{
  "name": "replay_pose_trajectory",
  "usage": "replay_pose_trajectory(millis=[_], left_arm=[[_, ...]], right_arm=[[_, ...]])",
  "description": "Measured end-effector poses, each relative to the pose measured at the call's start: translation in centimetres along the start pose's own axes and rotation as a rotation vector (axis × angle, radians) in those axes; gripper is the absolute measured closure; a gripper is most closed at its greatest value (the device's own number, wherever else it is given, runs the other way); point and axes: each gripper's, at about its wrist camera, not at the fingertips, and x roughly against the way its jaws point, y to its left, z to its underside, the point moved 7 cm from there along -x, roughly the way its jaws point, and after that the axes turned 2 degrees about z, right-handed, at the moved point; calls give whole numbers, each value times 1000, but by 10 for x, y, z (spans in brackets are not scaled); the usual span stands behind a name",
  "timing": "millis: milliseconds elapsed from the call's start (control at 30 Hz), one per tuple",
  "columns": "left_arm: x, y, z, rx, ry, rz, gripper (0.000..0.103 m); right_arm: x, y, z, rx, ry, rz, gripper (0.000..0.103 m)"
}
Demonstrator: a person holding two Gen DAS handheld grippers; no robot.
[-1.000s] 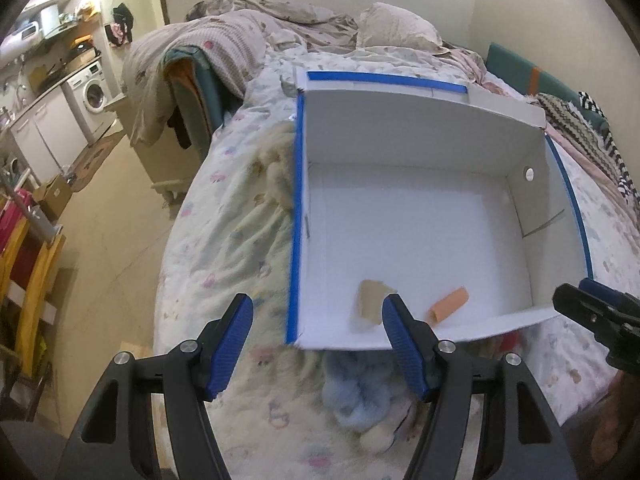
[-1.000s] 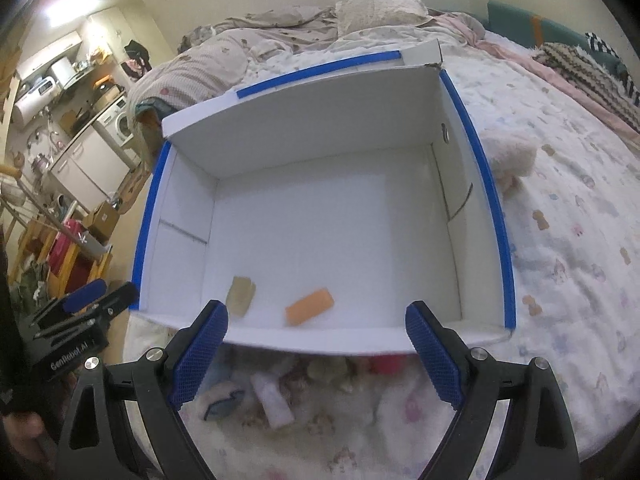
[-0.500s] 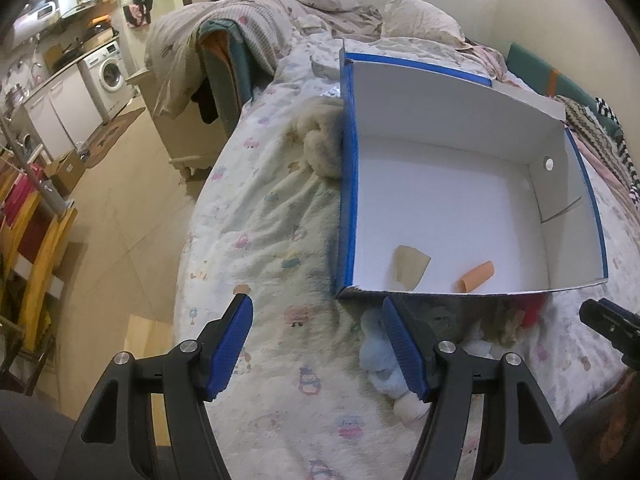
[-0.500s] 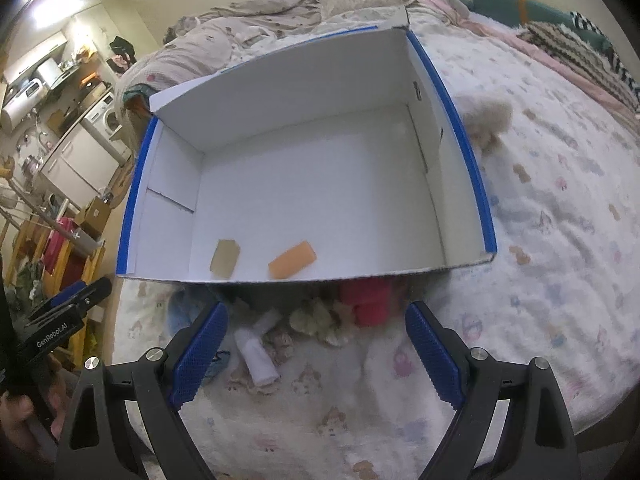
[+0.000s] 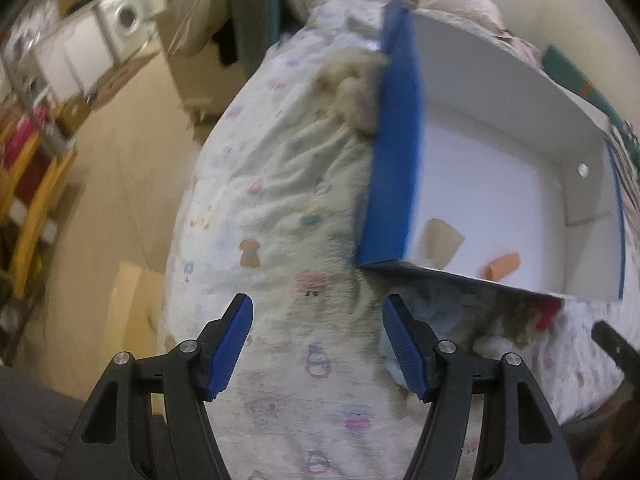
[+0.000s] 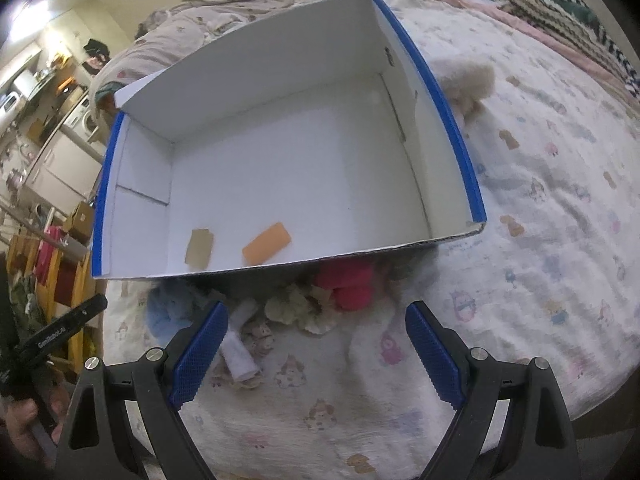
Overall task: Organize soft objects
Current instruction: 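Grasp the blue plush with the left gripper while the right gripper grasps the white cloth item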
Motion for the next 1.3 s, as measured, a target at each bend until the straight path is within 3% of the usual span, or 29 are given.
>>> replay_pose_trajectory(millis=[200, 400, 567, 667, 700, 733, 767, 800, 900, 1033, 1133, 1233, 1300], left_arm=[[-34, 5, 7, 79, 135, 51, 39], [-57, -44, 21, 8, 231, 151, 39], [-80, -73, 35, -41, 298, 152, 39], [-88, -80, 44, -81, 326, 126, 39], [-89, -82, 46, -96, 326, 121, 39], [-90, -84, 48, -105, 325, 119, 41], [-89, -85, 48, -110, 321, 122, 47], [-88, -86, 48, -116, 320, 125, 66], [-86, -83, 50, -119, 334, 142, 77], [-79, -72, 49, -140, 314, 123, 82], [-74, -60, 48, -145, 298, 99, 84], [-66, -50, 47, -141, 272, 89, 84], [-61, -44, 48, -139, 255, 78, 84]], right_arm=[[-10, -4, -1, -38, 30, -5, 7], [-20, -4, -2, -37, 55, 2, 7], [-27, -5, -2, -38, 76, 3, 7], [-35, 3, 3, -30, 113, -49, 7], [-38, 9, 6, -25, 136, -81, 10], [-42, 15, 10, -20, 162, -116, 20], [-44, 21, 13, -13, 183, -144, 27], [-49, 29, 16, 0, 211, -173, 28], [-57, 48, 24, 53, 247, -199, 40], [-71, 68, 30, 158, 265, -143, 54], [-78, 81, 36, 248, 261, -87, 58], [-83, 90, 42, 298, 272, -82, 74], [-83, 94, 45, 325, 271, -82, 92]])
